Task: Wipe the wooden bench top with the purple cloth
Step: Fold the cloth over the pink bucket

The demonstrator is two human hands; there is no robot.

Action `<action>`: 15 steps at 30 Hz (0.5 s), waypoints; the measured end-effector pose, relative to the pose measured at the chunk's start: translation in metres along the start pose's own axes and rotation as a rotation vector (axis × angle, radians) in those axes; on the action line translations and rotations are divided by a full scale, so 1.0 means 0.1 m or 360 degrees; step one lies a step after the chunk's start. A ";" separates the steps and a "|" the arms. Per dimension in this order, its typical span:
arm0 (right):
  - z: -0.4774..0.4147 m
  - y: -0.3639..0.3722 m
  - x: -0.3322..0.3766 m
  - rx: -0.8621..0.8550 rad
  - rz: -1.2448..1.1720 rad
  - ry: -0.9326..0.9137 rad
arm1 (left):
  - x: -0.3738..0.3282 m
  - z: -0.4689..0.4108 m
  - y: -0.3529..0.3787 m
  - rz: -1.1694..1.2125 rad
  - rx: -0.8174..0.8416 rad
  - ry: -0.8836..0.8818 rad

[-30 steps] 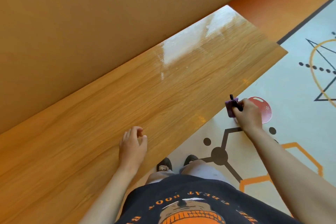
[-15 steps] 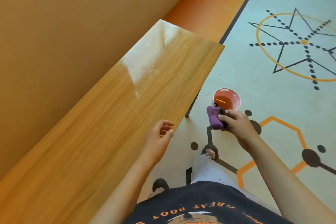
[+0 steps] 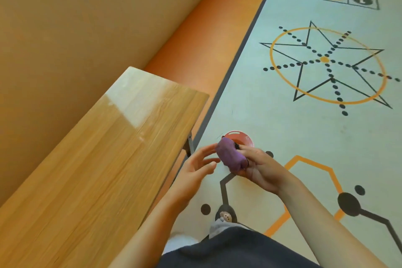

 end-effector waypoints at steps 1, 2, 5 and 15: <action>-0.03 -0.06 0.09 0.0021 0.0023 0.0011 | -0.05 -0.11 0.06 0.0008 -0.0009 0.0005; -0.05 -0.13 0.17 0.0029 0.0034 0.0016 | -0.10 -0.20 0.11 0.0023 -0.0024 0.0005; -0.10 -0.30 0.33 0.0057 -0.0069 -0.0003 | -0.19 -0.41 0.23 0.0057 -0.0082 -0.0001; -0.26 -0.65 0.76 -0.0071 -0.0194 -0.0198 | -0.22 -0.98 0.23 0.0167 -0.0090 -0.0083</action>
Point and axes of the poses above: each hand's wrist, its own z-axis away from the middle knuckle, its own y-axis out of the palm, x = y × z, the point moved 9 cm from there along -z, towards the middle knuckle, and after that the axes turned 12 degrees about -z, right-handed, at the moved point
